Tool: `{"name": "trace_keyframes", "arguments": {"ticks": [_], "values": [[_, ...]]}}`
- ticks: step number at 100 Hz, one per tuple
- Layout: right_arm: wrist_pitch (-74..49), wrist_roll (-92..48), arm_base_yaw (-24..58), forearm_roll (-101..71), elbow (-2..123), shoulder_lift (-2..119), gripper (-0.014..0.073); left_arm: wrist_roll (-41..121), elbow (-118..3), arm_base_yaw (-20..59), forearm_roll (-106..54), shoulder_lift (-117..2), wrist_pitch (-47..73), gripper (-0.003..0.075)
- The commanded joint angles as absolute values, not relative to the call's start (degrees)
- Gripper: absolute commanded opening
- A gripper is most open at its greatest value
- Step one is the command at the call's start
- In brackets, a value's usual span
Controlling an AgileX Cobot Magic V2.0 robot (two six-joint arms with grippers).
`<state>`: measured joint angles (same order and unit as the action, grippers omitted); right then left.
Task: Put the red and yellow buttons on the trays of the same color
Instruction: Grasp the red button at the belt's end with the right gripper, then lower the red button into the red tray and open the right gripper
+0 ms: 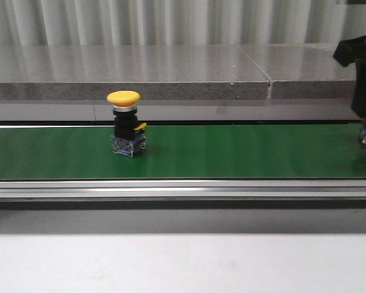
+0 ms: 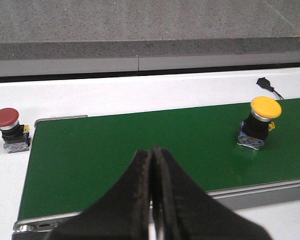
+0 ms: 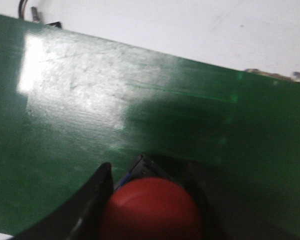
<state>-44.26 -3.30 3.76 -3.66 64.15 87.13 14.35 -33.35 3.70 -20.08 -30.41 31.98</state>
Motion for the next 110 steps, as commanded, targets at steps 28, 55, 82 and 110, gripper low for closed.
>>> {"name": "trace_keyframes", "arguments": {"ticks": [28,55,82,110], "values": [[-46.56,-2.41,-11.68,-3.61,79.7,85.98,0.0131,14.48,-34.89,4.2,-21.39,-30.55,28.3,-0.002],[-45.51,0.0,-26.19,-3.61,92.83,94.97,0.0131,14.48,-34.89,4.2,-21.39,-30.55,28.3,-0.002],[-46.73,0.74,-33.17,-4.53,102.55,107.26,0.0131,14.48,-34.89,4.2,-21.39,-30.55,28.3,-0.002],[-44.18,0.74,-33.76,-4.75,103.88,115.39,0.0131,14.48,-34.89,4.2,-21.39,-30.55,28.3,-0.002]]}}
